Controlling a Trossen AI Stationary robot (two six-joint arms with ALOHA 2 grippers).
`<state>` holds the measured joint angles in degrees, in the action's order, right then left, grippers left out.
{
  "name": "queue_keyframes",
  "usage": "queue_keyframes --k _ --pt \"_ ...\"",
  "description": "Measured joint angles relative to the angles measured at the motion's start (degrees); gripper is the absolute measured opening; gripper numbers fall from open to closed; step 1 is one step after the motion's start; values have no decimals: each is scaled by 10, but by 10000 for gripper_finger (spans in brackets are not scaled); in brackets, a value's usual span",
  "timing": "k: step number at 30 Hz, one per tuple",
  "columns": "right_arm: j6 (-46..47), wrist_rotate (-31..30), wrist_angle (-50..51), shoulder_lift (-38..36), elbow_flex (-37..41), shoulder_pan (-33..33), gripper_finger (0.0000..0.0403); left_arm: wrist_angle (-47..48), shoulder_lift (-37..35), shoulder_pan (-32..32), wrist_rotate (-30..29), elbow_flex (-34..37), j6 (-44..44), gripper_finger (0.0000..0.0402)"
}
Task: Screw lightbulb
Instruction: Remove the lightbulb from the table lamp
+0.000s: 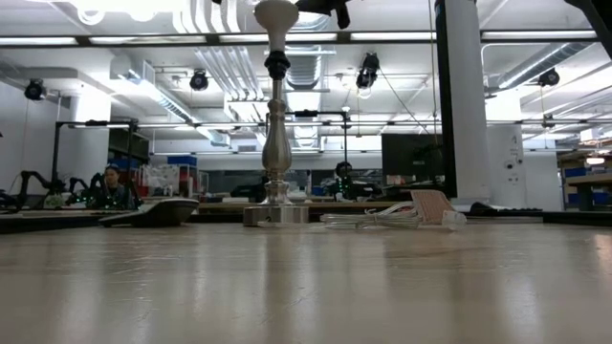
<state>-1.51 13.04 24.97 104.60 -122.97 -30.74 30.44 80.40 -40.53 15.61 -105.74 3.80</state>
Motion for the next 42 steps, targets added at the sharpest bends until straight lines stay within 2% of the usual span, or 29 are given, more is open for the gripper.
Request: queue_keyframes --k 5,18,32,42 --pt "0 23 -6 0 -2 0 0 10 0 -3 -43 2 30 0" --pt "8 38 -16 13 7 1 0 33 4 -12 -42 47 22 0" --pt "4 14 -12 13 7 -8 0 27 3 -10 64 53 -3 0" --pt "3 11 -3 2 7 -9 0 12 -8 -9 64 53 -19 0"
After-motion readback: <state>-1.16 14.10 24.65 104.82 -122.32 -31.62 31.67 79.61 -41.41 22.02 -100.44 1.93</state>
